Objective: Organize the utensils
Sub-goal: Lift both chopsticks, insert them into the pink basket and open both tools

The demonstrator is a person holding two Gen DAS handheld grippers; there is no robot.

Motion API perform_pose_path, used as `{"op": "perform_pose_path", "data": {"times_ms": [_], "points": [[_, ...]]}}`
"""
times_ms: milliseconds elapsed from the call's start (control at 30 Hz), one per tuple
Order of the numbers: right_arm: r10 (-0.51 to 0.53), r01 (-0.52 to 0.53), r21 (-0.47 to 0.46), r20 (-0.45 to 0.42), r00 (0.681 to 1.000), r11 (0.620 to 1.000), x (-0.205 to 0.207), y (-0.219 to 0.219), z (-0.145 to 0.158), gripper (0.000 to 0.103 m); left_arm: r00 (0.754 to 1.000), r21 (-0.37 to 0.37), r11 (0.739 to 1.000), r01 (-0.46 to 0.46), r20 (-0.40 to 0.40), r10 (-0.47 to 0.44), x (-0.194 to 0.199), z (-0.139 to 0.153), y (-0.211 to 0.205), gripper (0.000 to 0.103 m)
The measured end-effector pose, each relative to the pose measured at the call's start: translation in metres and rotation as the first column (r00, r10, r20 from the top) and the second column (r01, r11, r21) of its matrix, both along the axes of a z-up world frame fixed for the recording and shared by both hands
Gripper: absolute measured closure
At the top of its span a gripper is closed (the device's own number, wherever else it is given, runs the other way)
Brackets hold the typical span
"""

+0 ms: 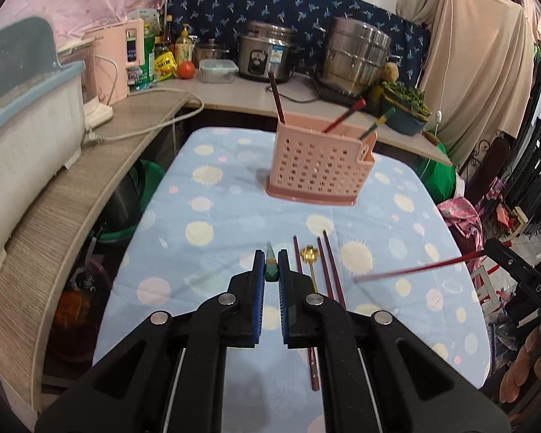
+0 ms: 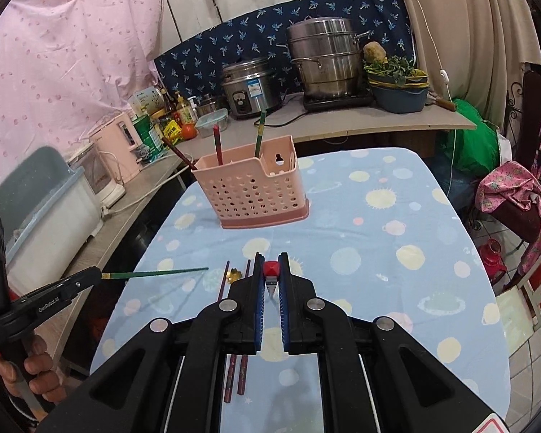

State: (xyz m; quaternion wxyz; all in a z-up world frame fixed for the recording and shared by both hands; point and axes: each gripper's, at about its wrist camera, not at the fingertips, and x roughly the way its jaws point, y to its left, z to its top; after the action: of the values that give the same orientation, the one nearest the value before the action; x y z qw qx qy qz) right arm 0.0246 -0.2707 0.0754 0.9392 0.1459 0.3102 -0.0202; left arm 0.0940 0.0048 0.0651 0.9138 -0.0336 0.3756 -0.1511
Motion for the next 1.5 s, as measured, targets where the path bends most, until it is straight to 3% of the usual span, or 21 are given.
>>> {"op": "perform_pose_path", "data": {"times_ms": [433, 700, 867, 967, 1133, 1500], "points": [[-0.003, -0.011, 0.088, 0.157, 0.988, 0.996, 0.043, -0.022, 0.067, 0.096, 0.986, -0.05, 0.999, -0.001, 0.164, 0.01, 0.048, 0.081, -0.004, 0.096], [-0.016, -0.006, 0.07, 0.306, 0.952, 0.998, 0.088, -0.024, 0.123, 0.096, 0.94, -0.1, 0.995, 0.002, 0.339, 0.032, 0.081, 0.154, -0.023, 0.096], [-0.023, 0.003, 0.06, 0.344, 0.939, 0.998, 0.125, -0.025, 0.138, 0.096, 0.9, -0.13, 0.992, -0.004, 0.432, 0.06, 0.105, 0.179, -0.038, 0.096], [-0.032, 0.013, 0.056, 0.343, 0.939, 0.998, 0.148, -0.026, 0.138, 0.096, 0.891, -0.148, 0.989, -0.012, 0.447, 0.078, 0.125, 0.182, -0.045, 0.096], [-0.043, 0.032, 0.04, 0.317, 0.947, 0.999, 0.183, -0.028, 0.126, 0.096, 0.898, -0.173, 0.984, -0.029, 0.427, 0.101, 0.156, 0.167, -0.054, 0.096], [-0.026, 0.024, 0.01, 0.215, 0.976, 1.0, 0.225, -0.024, 0.087, 0.096, 0.917, -0.13, 0.991, -0.035, 0.389, 0.083, 0.19, 0.127, -0.078, 0.096]]}}
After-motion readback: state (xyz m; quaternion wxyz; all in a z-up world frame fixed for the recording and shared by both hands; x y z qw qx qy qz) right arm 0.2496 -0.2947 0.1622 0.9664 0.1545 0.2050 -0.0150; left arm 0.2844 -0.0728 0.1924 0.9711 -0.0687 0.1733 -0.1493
